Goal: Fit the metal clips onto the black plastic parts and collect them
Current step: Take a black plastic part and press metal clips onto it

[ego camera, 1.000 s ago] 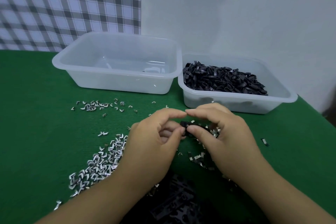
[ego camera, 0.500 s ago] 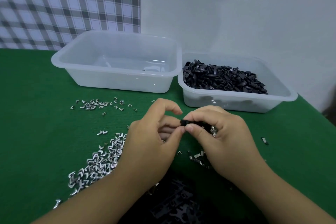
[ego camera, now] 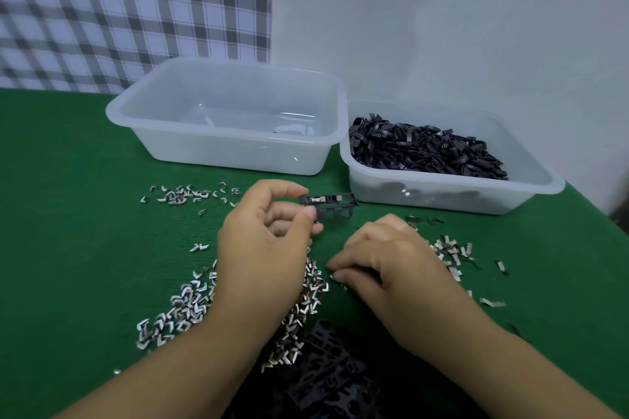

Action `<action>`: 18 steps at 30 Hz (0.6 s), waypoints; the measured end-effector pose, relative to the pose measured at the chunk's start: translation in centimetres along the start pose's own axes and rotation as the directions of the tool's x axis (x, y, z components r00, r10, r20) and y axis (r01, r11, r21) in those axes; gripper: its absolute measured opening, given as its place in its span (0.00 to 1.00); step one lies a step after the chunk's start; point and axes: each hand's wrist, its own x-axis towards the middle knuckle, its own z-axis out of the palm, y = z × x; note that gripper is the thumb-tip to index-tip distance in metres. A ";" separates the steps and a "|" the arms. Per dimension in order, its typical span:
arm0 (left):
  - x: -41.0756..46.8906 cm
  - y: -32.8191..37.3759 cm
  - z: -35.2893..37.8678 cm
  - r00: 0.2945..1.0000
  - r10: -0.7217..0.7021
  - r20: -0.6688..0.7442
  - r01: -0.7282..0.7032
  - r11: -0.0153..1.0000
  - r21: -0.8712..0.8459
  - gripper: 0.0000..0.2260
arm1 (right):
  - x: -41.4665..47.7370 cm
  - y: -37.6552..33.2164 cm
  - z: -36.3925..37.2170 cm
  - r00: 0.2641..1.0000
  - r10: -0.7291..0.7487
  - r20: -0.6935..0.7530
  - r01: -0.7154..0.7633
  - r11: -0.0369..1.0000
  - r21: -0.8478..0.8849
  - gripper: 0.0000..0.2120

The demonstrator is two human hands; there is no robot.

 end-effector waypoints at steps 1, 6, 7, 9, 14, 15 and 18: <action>0.0 0.0 0.0 1.000 0.001 0.000 -0.001 1.000 0.003 0.11 | 0.1 0.0 0.0 1.000 0.004 0.010 -0.004 1.000 0.004 0.04; 0.0 0.0 0.0 1.000 -0.016 -0.004 0.016 1.000 -0.002 0.11 | 0.4 -0.4 0.0 0.999 0.027 0.040 -0.026 1.000 -0.017 0.04; 0.0 0.0 0.0 1.000 -0.023 -0.002 0.023 1.000 -0.005 0.11 | 0.4 -0.4 0.0 0.999 0.035 0.041 -0.034 0.999 -0.028 0.05; 0.0 0.0 0.0 0.999 -0.034 0.007 0.034 0.999 -0.007 0.11 | 0.4 -0.3 -0.2 0.998 0.046 0.049 -0.043 0.997 -0.061 0.05; -0.1 0.1 0.1 0.998 -0.056 0.023 0.056 0.998 -0.005 0.11 | 0.2 0.0 -0.2 0.999 -0.026 0.043 0.031 0.993 -0.114 0.05; -0.1 0.1 0.2 0.998 -0.060 0.025 0.060 0.998 -0.008 0.11 | 0.0 0.0 -0.2 0.999 -0.029 0.015 0.030 0.996 -0.086 0.03; -0.1 0.2 0.2 0.997 -0.070 0.031 0.071 0.997 -0.027 0.10 | -0.2 0.3 -0.5 0.990 0.012 -0.140 -0.007 0.999 0.041 0.03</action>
